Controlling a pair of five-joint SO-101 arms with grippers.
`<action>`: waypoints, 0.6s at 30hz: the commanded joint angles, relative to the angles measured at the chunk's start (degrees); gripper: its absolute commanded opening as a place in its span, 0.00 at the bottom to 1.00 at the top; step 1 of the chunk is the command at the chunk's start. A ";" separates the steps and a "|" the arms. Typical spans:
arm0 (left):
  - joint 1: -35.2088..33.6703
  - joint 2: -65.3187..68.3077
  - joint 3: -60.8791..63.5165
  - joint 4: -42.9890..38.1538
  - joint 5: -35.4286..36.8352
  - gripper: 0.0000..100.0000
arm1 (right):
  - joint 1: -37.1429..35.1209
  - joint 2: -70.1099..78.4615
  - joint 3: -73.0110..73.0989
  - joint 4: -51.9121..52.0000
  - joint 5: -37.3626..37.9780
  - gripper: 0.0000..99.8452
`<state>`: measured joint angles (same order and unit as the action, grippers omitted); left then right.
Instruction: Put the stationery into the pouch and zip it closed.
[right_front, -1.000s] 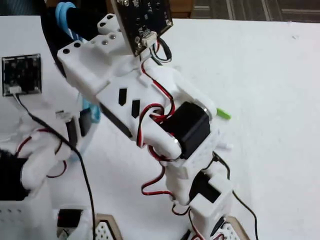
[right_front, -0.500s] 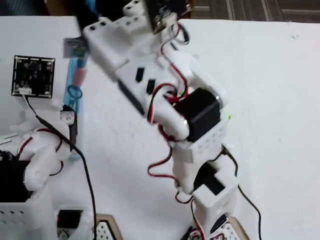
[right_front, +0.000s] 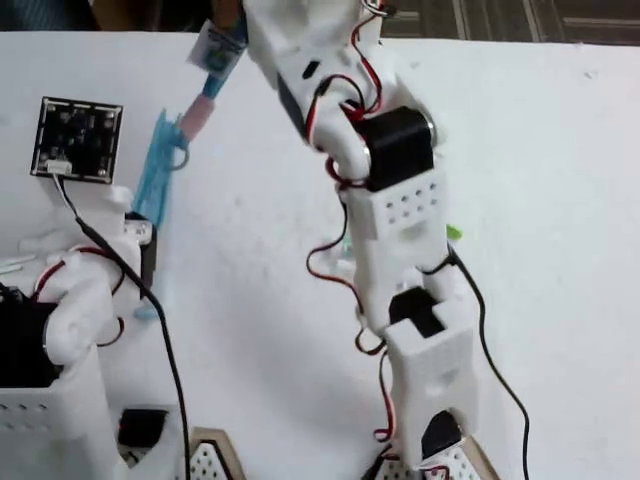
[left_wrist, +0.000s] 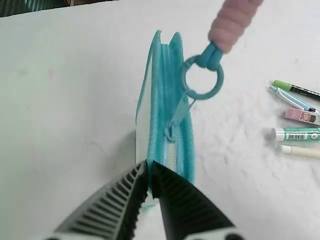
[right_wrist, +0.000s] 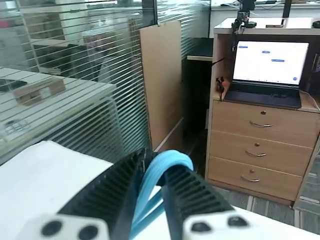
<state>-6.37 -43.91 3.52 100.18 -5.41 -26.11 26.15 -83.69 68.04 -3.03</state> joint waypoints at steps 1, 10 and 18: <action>-0.31 1.01 0.18 2.37 -1.32 0.02 | 4.70 0.22 -0.53 -5.05 0.09 0.02; -0.22 -2.33 5.98 2.29 -4.31 0.02 | 12.18 8.48 -0.53 -16.57 0.18 0.02; 0.31 -6.11 9.49 2.11 -4.31 0.02 | 12.35 9.01 -1.05 -9.89 0.53 0.02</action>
<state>-5.85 -50.15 9.67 100.18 -9.27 -16.00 37.41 -83.60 56.62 -3.03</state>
